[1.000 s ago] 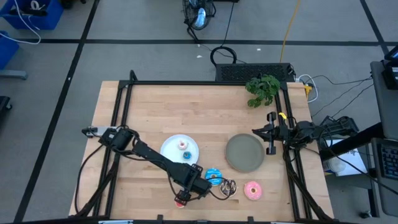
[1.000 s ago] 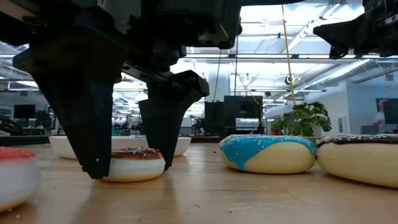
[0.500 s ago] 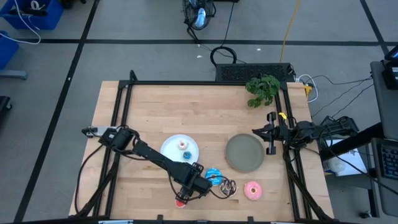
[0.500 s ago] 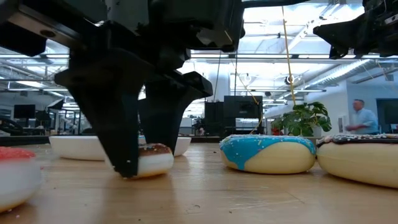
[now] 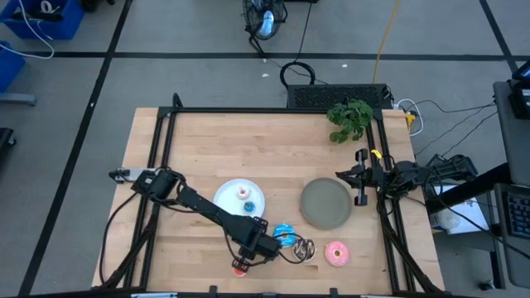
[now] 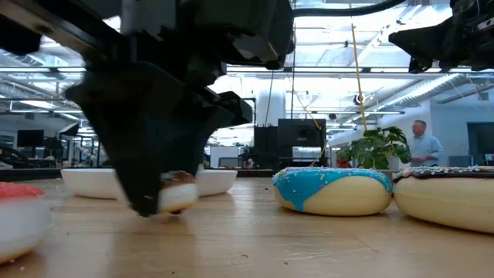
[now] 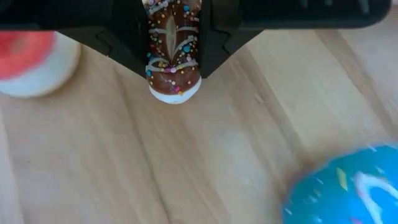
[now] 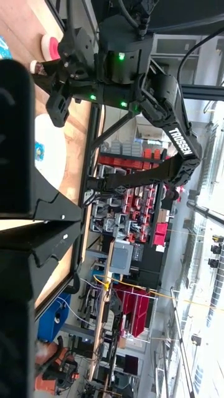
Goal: Pick & Place donuts
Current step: Put the small brown donut on the white plate
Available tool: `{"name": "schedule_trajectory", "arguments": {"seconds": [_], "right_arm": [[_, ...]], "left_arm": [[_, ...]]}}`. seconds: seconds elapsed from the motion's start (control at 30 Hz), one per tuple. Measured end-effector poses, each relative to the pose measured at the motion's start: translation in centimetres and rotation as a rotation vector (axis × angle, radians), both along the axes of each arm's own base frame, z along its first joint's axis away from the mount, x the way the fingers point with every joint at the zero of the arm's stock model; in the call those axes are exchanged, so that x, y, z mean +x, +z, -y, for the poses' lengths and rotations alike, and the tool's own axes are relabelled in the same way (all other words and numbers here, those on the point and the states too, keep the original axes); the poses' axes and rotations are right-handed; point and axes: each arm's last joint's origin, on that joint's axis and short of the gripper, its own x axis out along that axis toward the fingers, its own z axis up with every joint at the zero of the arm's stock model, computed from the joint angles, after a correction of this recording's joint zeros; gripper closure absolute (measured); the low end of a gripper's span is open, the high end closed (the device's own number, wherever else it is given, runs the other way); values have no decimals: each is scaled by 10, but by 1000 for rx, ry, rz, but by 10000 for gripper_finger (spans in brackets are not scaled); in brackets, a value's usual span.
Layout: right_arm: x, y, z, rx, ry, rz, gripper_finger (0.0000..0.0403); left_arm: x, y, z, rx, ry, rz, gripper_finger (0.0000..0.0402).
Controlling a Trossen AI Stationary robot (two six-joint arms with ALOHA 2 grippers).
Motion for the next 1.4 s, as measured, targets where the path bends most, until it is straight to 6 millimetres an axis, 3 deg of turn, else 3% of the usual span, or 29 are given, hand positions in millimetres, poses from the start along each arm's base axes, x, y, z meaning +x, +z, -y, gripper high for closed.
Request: {"name": "schedule_trajectory", "arguments": {"seconds": [0.2,0.47,0.97,1.23,1.4], "right_arm": [[0,0,0,0,0,0,403],[0,0,0,0,1,0,403],[0,0,0,0,1,2,403],[0,0,0,5,2,2,403],[0,0,0,2,1,2,403]], "left_arm": [[1,41,0,-13,11,82,258],[-10,77,-8,78,73,122,225],[-17,79,-15,130,96,77,222],[-26,78,-18,131,106,-40,222],[-32,88,-25,149,126,-62,222]]}}
